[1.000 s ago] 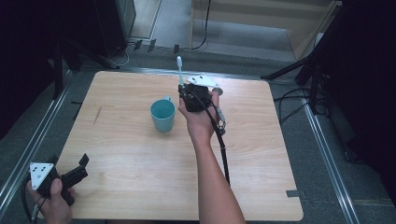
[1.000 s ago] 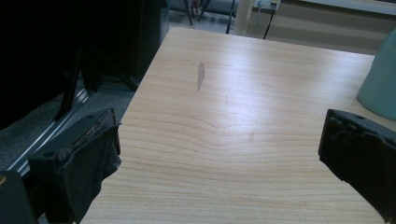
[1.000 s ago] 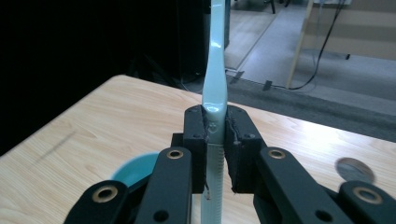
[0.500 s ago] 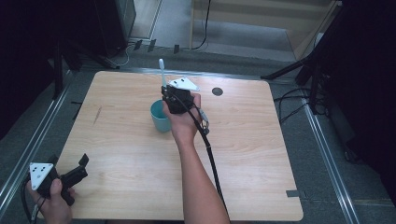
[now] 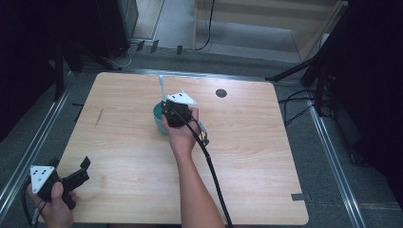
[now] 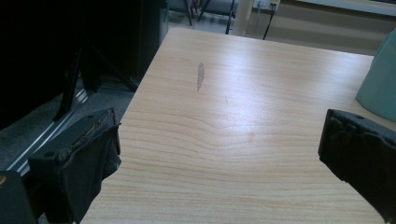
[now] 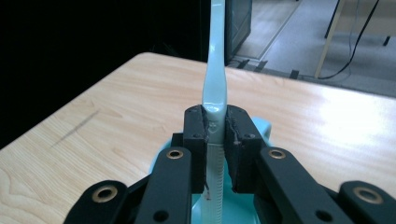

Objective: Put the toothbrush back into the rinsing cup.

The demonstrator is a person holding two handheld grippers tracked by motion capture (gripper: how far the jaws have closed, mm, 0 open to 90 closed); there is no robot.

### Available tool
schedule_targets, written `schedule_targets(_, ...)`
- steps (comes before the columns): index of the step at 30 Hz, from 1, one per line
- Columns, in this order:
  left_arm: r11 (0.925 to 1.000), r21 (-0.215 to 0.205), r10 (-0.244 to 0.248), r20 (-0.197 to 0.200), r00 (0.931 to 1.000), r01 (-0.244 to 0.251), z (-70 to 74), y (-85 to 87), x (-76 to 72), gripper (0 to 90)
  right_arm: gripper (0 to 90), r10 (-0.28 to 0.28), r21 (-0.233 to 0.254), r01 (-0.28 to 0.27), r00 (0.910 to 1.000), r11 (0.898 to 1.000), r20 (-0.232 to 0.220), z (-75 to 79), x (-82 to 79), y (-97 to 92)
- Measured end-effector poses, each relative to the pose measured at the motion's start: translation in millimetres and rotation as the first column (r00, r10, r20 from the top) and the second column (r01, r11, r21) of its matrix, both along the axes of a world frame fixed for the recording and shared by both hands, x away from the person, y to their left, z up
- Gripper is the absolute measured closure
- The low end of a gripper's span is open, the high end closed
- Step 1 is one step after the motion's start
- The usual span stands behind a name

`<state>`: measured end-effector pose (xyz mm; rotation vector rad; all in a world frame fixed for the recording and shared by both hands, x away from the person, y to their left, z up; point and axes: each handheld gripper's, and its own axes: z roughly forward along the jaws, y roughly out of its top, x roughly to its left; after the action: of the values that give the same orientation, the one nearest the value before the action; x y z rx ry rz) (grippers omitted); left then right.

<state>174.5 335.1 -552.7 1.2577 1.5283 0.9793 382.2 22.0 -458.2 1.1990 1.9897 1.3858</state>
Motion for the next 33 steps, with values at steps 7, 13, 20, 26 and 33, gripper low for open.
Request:
schedule_targets(7,1.0,0.006,-0.001,0.001,1.0,0.001,0.0,-0.2,-0.1,0.0,80.1,-0.013,-0.013,0.012,0.9994,1.0,-0.034,-12.7,1.6,-1.5)
schedule_targets(13,1.0,0.005,0.0,0.001,1.0,0.0,0.0,-0.3,-0.3,0.0,79.0,-0.014,-0.002,0.014,0.9985,1.0,-0.053,-14.2,2.1,-4.2)
schedule_targets(20,1.0,0.006,-0.005,0.004,1.0,0.005,0.0,-0.3,-0.6,0.0,73.4,-0.012,0.019,0.013,0.9986,1.0,-0.051,-10.2,2.7,-8.8)
schedule_targets(26,0.9999,0.01,-0.005,0.004,1.0,0.005,0.0,-0.6,-0.5,0.0,68.5,-0.027,0.029,0.028,0.9991,0.999,-0.031,-1.6,2.4,-18.1)
schedule_targets(33,0.9999,0.012,-0.005,0.004,1.0,0.005,0.0,-1.1,-0.5,0.0,53.6,-0.088,0.009,0.088,0.9959,0.996,0.022,11.1,3.3,-42.0)
